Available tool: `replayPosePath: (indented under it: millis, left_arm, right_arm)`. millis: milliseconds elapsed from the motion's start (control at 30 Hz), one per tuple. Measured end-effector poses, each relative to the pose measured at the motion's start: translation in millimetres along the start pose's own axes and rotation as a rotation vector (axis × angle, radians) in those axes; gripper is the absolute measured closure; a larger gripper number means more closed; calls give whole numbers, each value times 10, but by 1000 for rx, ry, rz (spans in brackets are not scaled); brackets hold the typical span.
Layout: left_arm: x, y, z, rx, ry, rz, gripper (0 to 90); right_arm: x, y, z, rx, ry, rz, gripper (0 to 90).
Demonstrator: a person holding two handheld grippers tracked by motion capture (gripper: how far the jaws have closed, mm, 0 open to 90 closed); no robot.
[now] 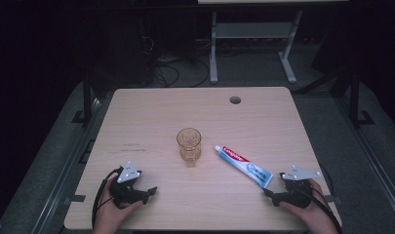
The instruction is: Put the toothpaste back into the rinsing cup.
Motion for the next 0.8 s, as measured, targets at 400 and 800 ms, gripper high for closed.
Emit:
replayPosePath:
  millis: [400,800]
  left_arm:
    - [1,2,-3,1,1,-1,129]
    - [0,0,1,0,0,-1,131]
  right_arm:
    - [-39,-40,-6,9,11,-18,208]
    - [-2,-203,-164,-69,14,-43,397]
Point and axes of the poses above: each handheld gripper's, and its own axes: y roughly forward along the jaws, z roughly out of its underside, x roughly to its left, the point moved 1 cm from there along y, roughly forward along the jaws, and after that the axes turned 11 degrees about -y, right-handed, at the moved point
